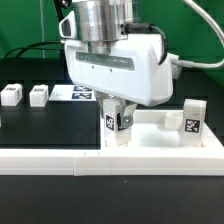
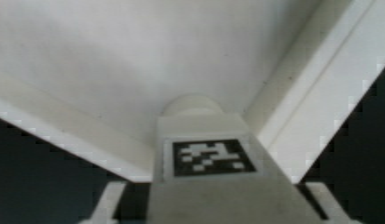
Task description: Assemble square table
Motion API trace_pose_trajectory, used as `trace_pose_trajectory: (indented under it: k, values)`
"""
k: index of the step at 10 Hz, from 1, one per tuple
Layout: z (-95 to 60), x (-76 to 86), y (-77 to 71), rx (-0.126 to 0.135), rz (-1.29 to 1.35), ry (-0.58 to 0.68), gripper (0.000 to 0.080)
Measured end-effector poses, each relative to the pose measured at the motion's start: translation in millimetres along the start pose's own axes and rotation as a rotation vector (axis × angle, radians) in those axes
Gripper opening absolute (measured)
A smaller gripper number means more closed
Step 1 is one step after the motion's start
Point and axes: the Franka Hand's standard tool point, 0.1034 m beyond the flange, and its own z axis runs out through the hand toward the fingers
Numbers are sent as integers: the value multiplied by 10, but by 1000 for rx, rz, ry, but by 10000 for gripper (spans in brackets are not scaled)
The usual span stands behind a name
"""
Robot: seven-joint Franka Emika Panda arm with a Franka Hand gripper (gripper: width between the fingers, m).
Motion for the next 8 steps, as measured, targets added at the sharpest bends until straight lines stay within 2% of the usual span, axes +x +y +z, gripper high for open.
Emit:
trace_pose_trajectory:
  k: [3, 4, 6, 7, 8]
  values:
    - [7, 39, 1, -29, 623, -27, 289]
    - [11, 40, 0, -18, 830, -55, 289]
    - [12, 41, 4, -11, 821, -70, 290]
    - [15, 48, 0, 6, 772, -55, 391]
    - [26, 18, 16, 40, 645, -17, 391]
